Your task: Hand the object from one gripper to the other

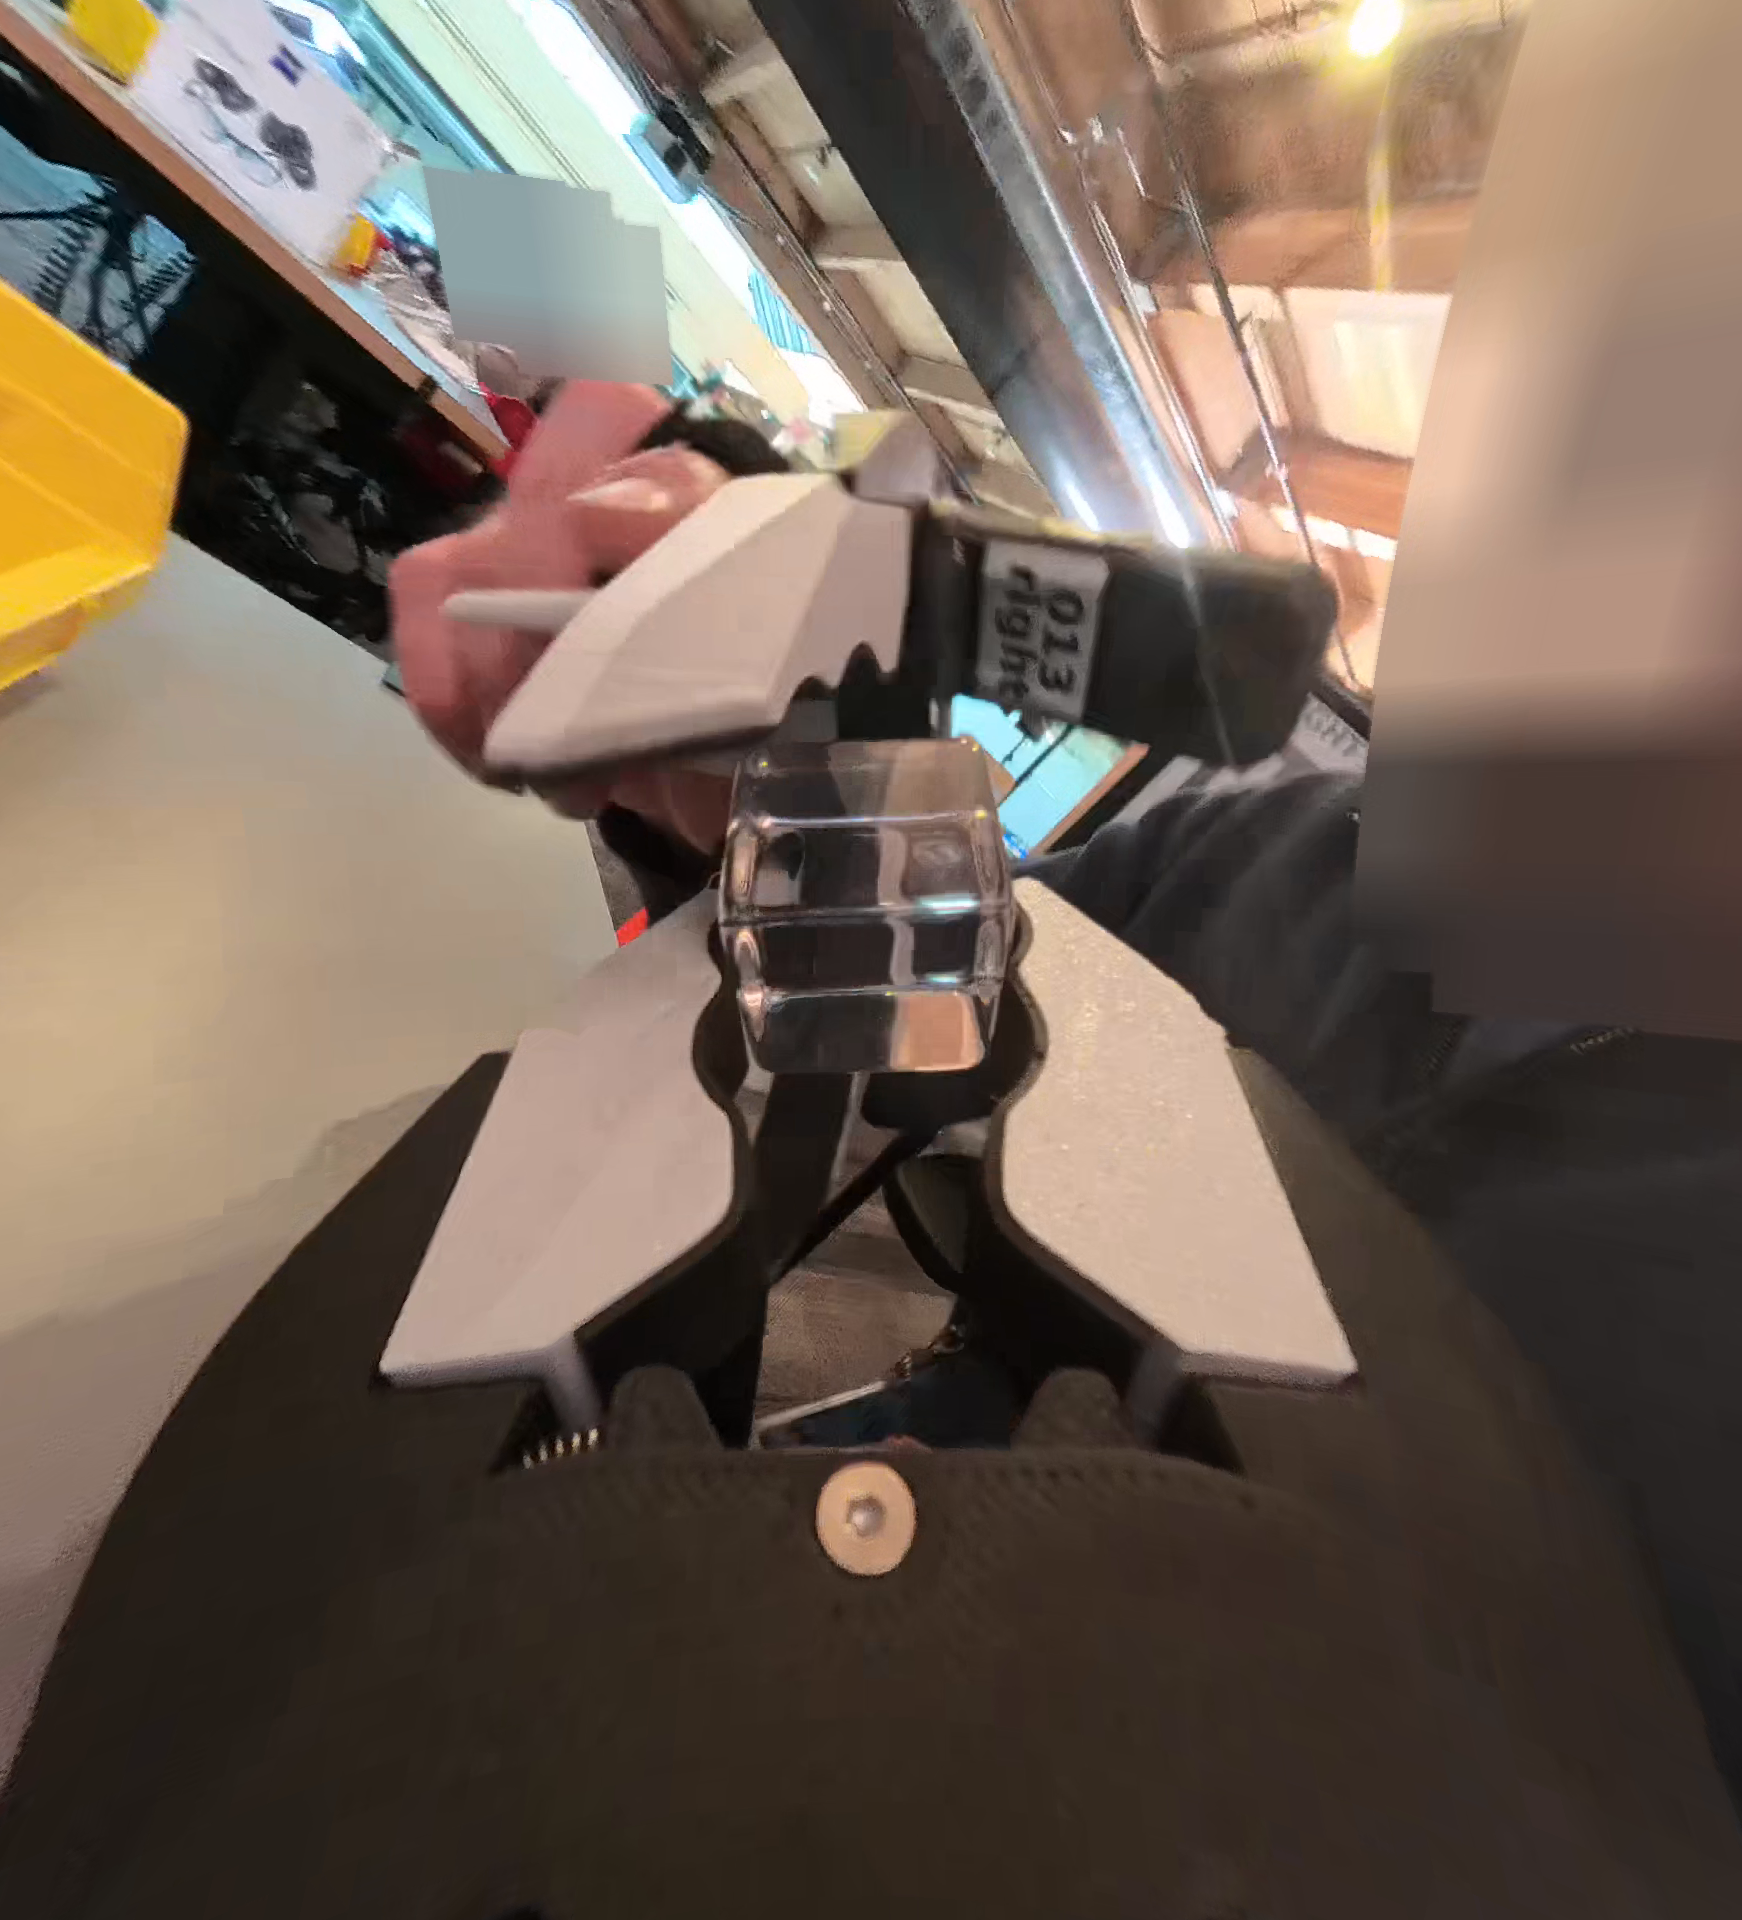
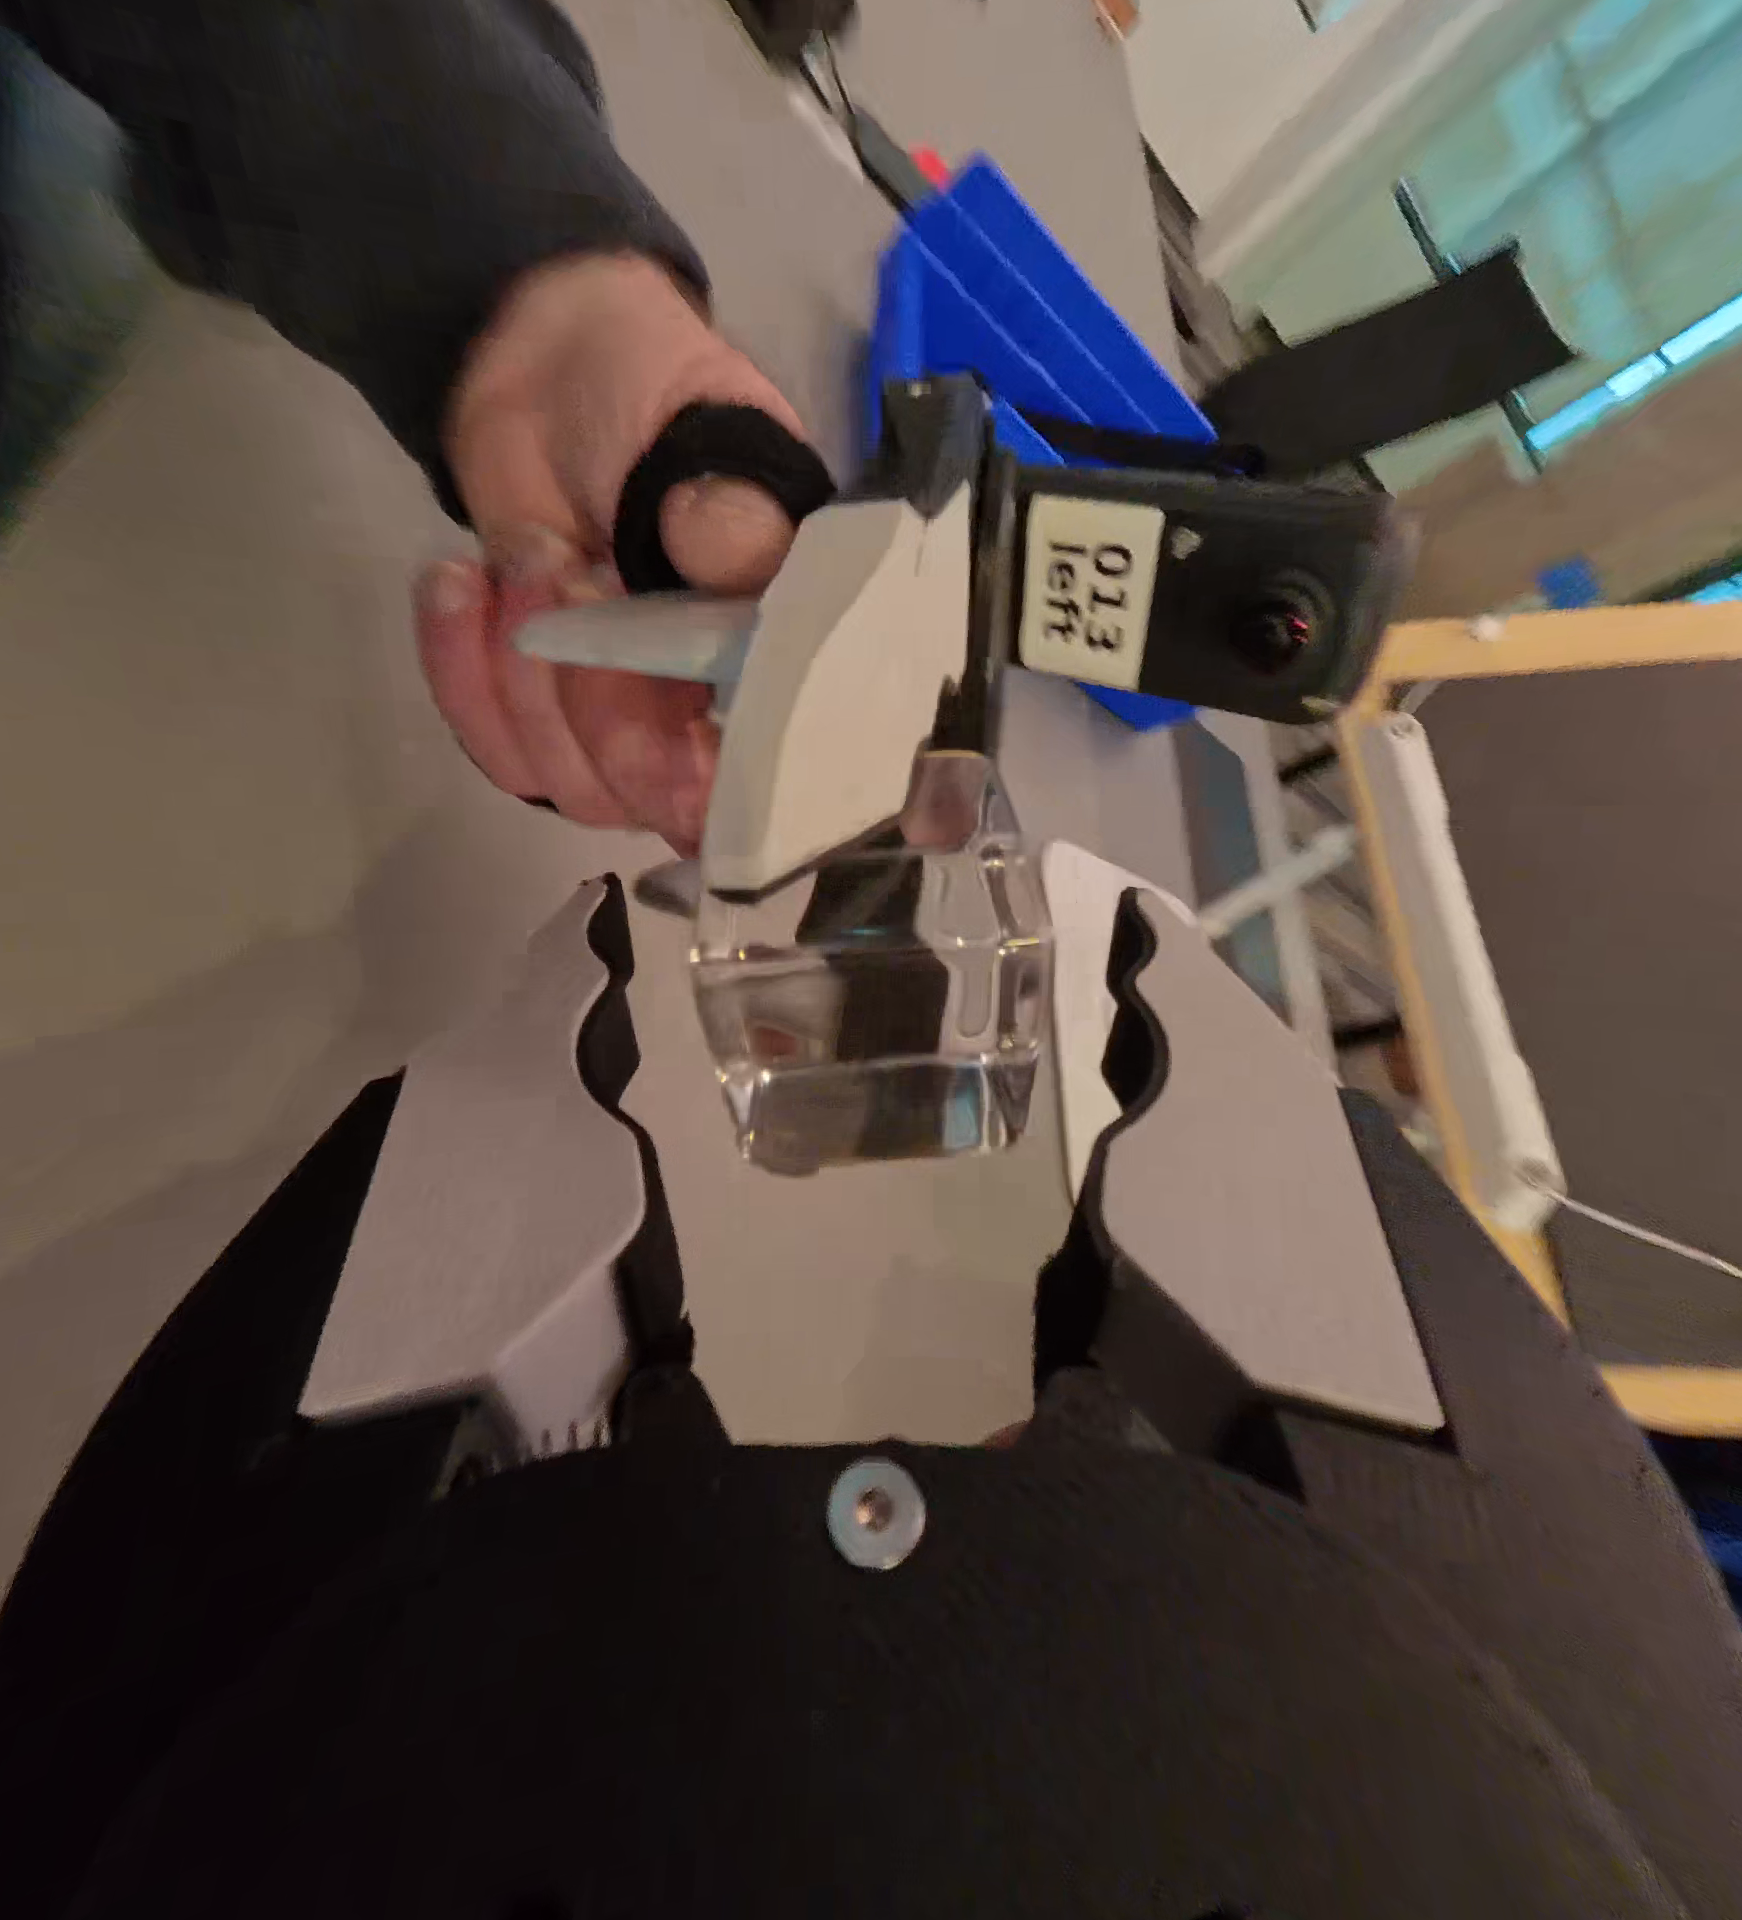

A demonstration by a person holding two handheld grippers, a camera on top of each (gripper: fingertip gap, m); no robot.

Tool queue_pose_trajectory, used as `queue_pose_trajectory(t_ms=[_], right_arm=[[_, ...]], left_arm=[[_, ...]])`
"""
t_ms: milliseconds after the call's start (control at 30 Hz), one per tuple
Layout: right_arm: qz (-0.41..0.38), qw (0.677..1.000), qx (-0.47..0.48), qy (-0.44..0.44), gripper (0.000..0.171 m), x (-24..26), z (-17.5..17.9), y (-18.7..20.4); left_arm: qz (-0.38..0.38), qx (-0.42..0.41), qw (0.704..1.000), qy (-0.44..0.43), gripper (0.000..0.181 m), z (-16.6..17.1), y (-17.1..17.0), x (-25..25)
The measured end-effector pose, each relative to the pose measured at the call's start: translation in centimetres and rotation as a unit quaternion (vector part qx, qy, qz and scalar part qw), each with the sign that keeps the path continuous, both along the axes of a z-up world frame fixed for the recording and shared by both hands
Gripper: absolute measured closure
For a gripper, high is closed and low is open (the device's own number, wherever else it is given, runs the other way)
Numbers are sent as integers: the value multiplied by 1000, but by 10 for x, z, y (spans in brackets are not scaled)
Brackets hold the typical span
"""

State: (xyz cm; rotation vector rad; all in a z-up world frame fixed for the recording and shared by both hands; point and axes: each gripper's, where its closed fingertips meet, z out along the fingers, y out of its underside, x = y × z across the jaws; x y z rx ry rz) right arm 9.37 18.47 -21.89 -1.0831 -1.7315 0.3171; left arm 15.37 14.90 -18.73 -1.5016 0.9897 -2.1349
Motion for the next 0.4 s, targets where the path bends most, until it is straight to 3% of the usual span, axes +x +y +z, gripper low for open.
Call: queue_pose_trajectory(t_ms=[33,100,400], right_arm=[[24,1000,-7,5,87,-1,0,-7],[54,998,1,-8,98,-4,-2,-16],[67,997,19,-31,114,3,0,-21]], left_arm=[[-5,16,1000,1,137,0,-4,2],[-35,29,999,0,137,1,-14,6],[-73,36,997,-8,137,3,-21,9]])
